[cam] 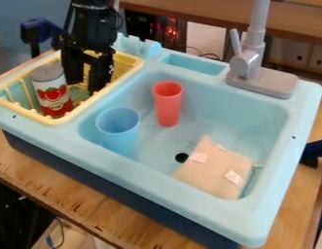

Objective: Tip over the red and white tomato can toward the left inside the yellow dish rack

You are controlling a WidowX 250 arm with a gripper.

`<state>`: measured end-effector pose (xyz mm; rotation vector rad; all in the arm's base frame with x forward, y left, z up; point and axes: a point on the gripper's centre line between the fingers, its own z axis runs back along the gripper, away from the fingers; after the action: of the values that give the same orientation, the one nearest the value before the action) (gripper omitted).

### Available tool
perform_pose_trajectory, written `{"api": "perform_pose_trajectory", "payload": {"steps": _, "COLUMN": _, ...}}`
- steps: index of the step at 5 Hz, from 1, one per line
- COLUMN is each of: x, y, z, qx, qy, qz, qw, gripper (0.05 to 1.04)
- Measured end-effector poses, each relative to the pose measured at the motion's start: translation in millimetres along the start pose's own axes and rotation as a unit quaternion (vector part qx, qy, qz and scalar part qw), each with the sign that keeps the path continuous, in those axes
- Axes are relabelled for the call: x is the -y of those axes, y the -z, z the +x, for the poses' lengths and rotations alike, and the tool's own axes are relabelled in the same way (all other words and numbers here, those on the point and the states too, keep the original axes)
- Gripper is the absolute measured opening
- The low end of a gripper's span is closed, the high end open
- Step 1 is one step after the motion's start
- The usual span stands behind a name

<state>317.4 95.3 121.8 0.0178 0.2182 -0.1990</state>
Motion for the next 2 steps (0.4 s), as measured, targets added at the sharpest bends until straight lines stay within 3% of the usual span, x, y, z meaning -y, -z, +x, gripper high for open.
{"api": "perform_pose_trajectory", "payload": {"steps": 2, "x": 5.3, "y": -0.1, "z": -11.9, "qx": -0.004, "qy": 0.001, "qz": -0.001, "qw": 1.0, "gripper": 1.0}}
